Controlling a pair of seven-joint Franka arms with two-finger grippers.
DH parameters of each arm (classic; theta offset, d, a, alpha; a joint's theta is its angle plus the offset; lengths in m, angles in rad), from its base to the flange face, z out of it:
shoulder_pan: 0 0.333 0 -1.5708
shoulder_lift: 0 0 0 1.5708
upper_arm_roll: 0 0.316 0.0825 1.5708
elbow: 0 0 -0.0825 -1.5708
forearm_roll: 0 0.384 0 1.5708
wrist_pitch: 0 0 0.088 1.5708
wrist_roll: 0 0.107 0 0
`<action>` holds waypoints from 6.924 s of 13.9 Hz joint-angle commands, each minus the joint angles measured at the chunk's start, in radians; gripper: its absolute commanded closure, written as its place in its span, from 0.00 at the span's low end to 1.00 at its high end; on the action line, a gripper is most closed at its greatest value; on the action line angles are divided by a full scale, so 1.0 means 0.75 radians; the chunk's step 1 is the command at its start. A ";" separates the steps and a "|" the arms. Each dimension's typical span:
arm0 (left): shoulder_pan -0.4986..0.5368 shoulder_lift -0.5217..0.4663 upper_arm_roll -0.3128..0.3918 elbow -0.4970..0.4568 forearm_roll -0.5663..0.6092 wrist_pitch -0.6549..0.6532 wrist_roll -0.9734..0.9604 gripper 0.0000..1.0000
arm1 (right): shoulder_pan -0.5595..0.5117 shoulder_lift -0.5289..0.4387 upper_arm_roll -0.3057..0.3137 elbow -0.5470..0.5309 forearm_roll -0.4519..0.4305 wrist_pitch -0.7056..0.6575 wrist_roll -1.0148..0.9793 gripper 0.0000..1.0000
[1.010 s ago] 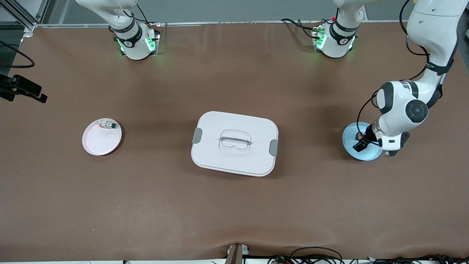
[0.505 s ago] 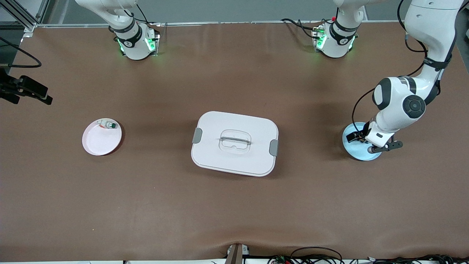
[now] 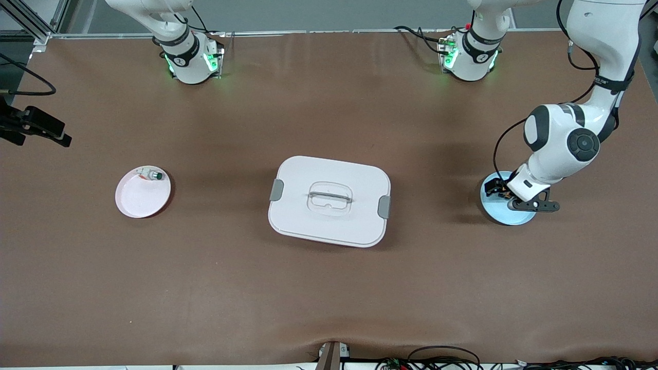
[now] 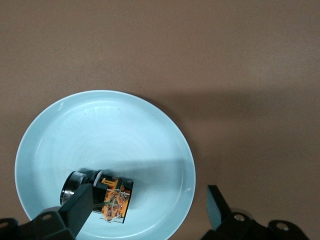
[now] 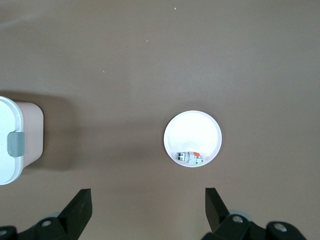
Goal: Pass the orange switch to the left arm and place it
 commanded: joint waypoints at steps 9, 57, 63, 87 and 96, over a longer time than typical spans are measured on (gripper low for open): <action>0.020 -0.199 -0.036 0.053 -0.035 -0.005 0.029 0.00 | -0.007 -0.024 0.010 0.028 -0.033 -0.077 0.011 0.00; -0.254 -0.674 0.185 0.515 -0.043 -1.005 -0.108 0.00 | -0.033 -0.088 0.002 0.022 -0.037 -0.128 -0.003 0.00; -0.256 -0.580 0.185 0.612 -0.043 -1.136 -0.108 0.00 | -0.035 -0.090 0.000 0.020 -0.037 -0.128 -0.003 0.00; -0.256 -0.561 0.183 0.607 -0.099 -1.195 -0.165 0.00 | -0.023 -0.096 0.008 0.012 -0.023 -0.132 0.001 0.00; -0.258 -0.561 0.183 0.607 -0.086 -1.197 -0.145 0.00 | -0.008 -0.100 -0.002 0.012 0.028 -0.136 0.016 0.00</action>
